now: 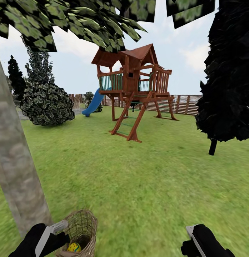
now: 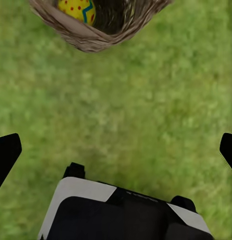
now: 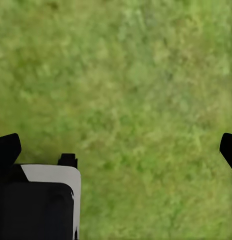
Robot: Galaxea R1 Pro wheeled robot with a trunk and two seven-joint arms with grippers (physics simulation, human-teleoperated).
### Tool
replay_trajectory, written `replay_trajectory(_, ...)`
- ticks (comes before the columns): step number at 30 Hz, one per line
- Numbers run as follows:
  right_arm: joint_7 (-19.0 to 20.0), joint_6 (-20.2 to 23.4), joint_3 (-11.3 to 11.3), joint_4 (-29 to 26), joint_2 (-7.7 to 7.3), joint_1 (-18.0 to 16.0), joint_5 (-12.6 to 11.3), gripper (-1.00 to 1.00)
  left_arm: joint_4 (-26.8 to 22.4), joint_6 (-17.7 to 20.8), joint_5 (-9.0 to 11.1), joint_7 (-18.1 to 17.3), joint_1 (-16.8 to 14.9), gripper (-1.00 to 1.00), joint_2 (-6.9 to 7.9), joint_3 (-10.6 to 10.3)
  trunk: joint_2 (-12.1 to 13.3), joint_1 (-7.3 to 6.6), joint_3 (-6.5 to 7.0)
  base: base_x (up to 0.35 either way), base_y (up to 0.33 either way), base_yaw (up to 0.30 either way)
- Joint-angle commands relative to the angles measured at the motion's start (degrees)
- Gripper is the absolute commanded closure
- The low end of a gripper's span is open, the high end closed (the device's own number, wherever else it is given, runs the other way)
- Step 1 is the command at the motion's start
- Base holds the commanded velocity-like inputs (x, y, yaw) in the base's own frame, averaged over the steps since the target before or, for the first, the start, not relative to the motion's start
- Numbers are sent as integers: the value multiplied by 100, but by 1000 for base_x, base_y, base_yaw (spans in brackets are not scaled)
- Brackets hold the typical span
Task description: Take the three Easter eggs out of the wicker basket on the lawn in the garden, then place them on the lawn next to a single tree (choose any tree) so that all three eggs are next to the same tree and none are left in the basket.
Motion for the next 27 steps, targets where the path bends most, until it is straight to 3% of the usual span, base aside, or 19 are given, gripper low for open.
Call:
replay_trajectory(1, 47, 23, 13, -4, -5, -2, 44, -100, -4, 26, 22, 1, -2, -100, -3, 14, 39, -18, 16, 295, -4, 0)
replay_trajectory(5, 47, 23, 13, -4, -5, -2, 49, -100, -4, 26, 22, 8, -2, -100, -4, 15, 199, -105, 88, 286, -1, 0)
replay_trajectory(15, 47, 20, 15, -4, -2, -2, 72, -100, -14, 41, 22, -12, -2, -100, 14, 4, 199, -105, 88, 197, 0, 0)
replay_trajectory(16, 47, 20, 14, -4, -3, -2, 71, -100, -28, 46, 22, -17, -2, -100, 31, 3, 199, -105, 88, 40, 0, 0)
replay_trajectory(17, 47, 16, 13, -4, -4, -2, 71, -100, -57, 68, 25, -27, -2, -100, 189, 12, 199, -105, 88, 8, 0, 0)
replay_trajectory(19, 47, 15, 13, 2, -5, -2, 70, -100, -63, 73, 30, -27, -2, -100, 287, 10, 199, -105, 88, 3, 0, 0)
replay_trajectory(27, 47, 14, 11, 5, -5, -2, 70, -100, -60, 71, 31, -18, -2, -100, 315, 5, 199, -105, 88, 14, 0, 0)
